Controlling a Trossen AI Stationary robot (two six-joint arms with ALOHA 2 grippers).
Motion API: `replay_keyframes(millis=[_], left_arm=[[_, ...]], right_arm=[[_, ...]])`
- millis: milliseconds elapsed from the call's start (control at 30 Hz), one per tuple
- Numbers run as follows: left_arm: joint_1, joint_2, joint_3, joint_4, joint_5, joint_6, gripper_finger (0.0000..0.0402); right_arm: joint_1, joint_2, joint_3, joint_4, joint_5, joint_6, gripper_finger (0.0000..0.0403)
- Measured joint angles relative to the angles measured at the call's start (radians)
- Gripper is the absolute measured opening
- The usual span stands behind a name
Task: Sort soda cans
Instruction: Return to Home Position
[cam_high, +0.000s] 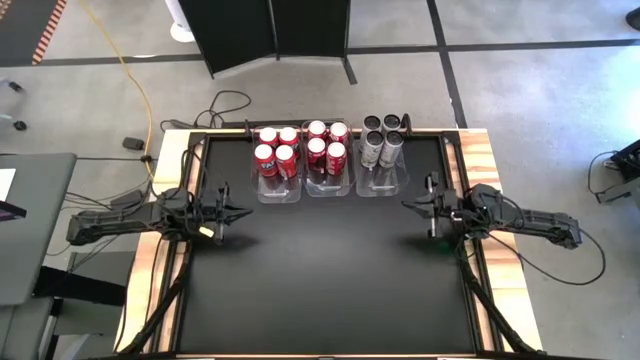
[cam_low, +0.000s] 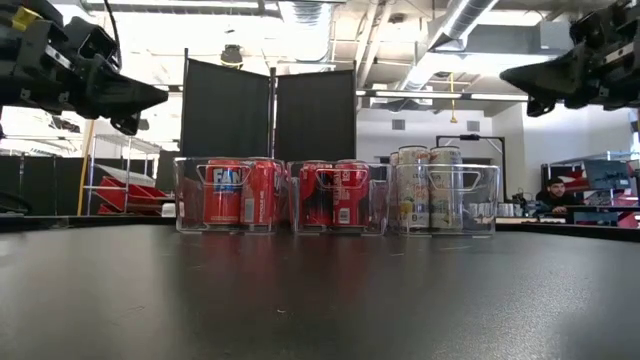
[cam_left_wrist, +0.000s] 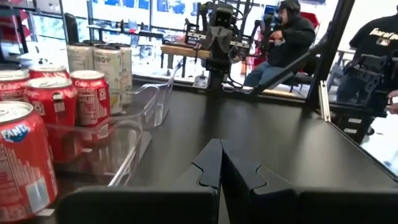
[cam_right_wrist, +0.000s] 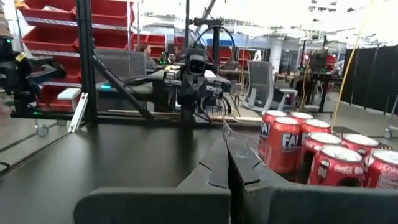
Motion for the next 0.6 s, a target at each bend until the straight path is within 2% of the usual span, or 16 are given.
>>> replay_keyframes(millis=[600], left_arm=[[0.000, 0.000, 0.000, 0.003, 0.000, 0.024, 0.0000]], right_arm=[[0.000, 0.000, 0.001, -0.092, 0.009, 0.001, 0.0002]])
